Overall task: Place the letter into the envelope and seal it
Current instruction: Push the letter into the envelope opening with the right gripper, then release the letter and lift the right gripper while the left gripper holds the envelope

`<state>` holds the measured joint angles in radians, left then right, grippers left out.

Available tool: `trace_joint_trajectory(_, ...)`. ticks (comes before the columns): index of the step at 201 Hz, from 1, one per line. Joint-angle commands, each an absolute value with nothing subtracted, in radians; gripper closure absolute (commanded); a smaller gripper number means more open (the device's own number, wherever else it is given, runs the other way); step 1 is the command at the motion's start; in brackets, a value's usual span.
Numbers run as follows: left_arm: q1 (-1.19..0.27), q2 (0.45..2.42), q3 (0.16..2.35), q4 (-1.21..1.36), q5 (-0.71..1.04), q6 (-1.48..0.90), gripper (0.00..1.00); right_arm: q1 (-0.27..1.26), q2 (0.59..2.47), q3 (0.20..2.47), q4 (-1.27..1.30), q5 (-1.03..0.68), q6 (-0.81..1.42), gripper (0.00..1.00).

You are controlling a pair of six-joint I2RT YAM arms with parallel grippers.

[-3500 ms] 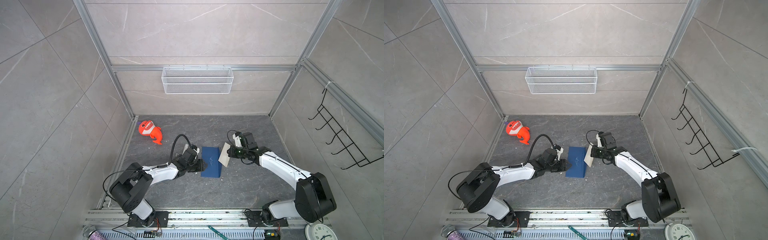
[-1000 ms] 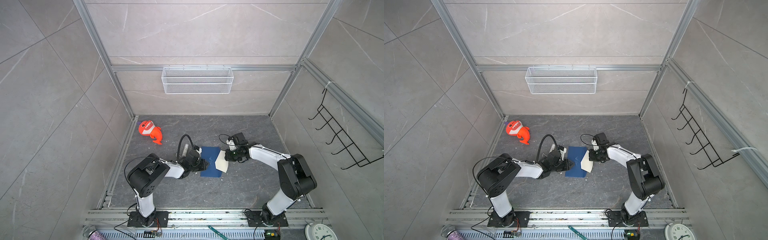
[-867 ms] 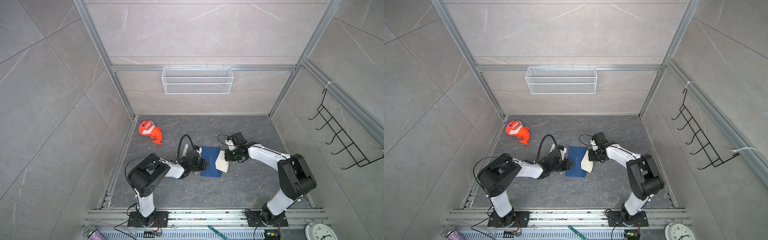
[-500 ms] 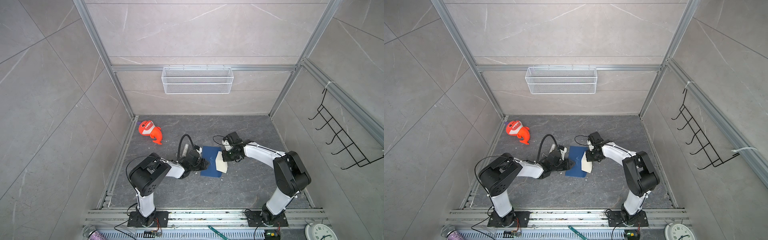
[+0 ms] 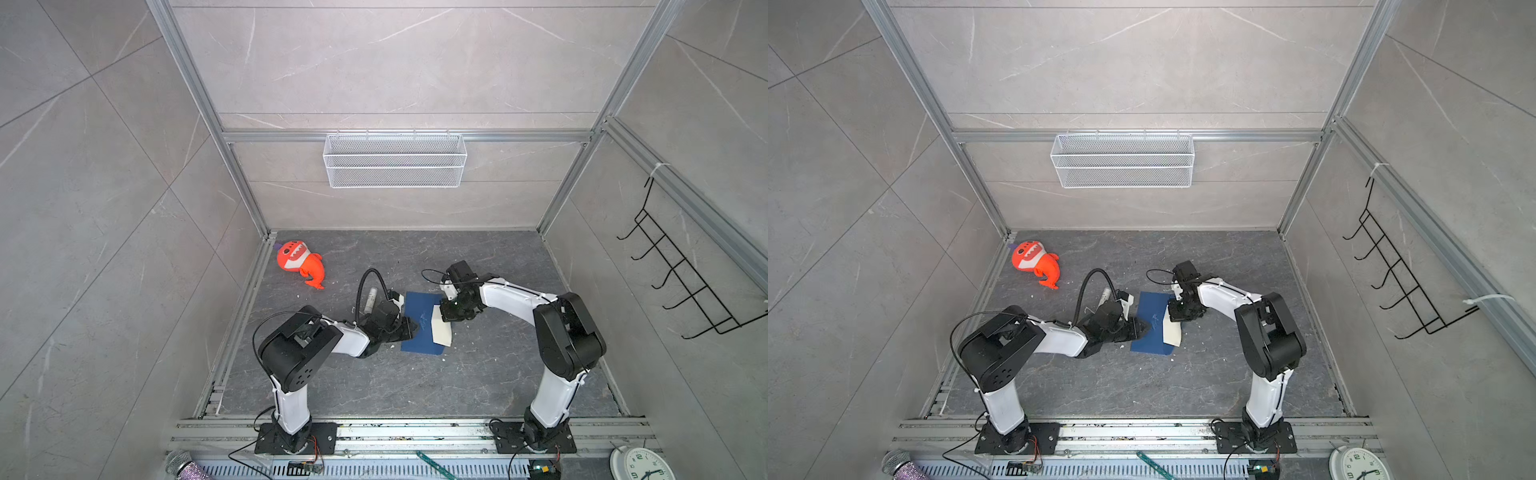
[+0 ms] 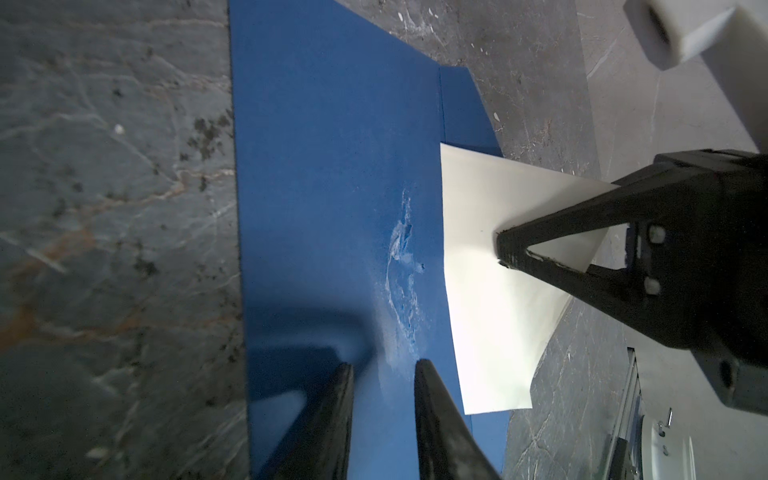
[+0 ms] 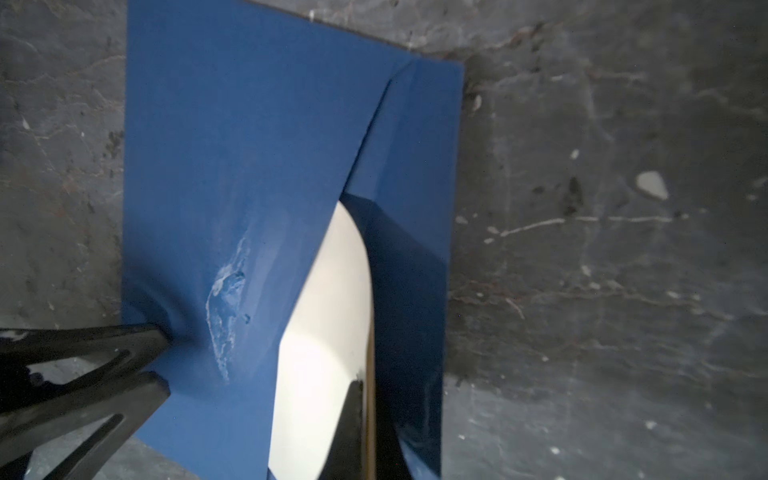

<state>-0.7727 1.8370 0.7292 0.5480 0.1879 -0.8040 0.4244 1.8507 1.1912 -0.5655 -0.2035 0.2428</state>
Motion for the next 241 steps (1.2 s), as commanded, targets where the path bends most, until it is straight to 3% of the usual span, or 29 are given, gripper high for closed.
trace_joint_trajectory(1,-0.775,1.876,0.721,0.467,0.182,-0.806,0.70,0.426,1.876,1.216,-0.586,-0.257,0.255,1.00)
trace_joint_trajectory(81,-0.776,1.878,0.744,0.461,0.192,-0.805,0.70,0.426,1.927,1.277,-0.578,-0.283,0.236,0.96)
trace_joint_trajectory(95,-0.776,1.858,0.744,0.458,0.189,-0.803,0.70,0.426,1.924,1.293,-0.592,-0.270,0.228,0.90)
trace_joint_trajectory(130,-0.776,1.758,0.773,0.387,0.171,-0.762,0.68,0.426,1.867,1.355,-0.654,-0.217,0.212,0.62)
trace_joint_trajectory(169,-0.775,1.585,0.803,0.278,0.113,-0.698,0.56,0.426,1.758,1.397,-0.721,-0.148,0.218,0.41)
trace_joint_trajectory(231,-0.775,1.334,0.757,0.159,0.000,-0.601,0.29,0.433,1.509,1.194,-0.594,-0.216,0.440,0.29)
trace_joint_trajectory(241,-0.774,1.317,0.737,0.175,-0.011,-0.595,0.21,0.444,1.485,1.156,-0.571,-0.212,0.485,0.28)
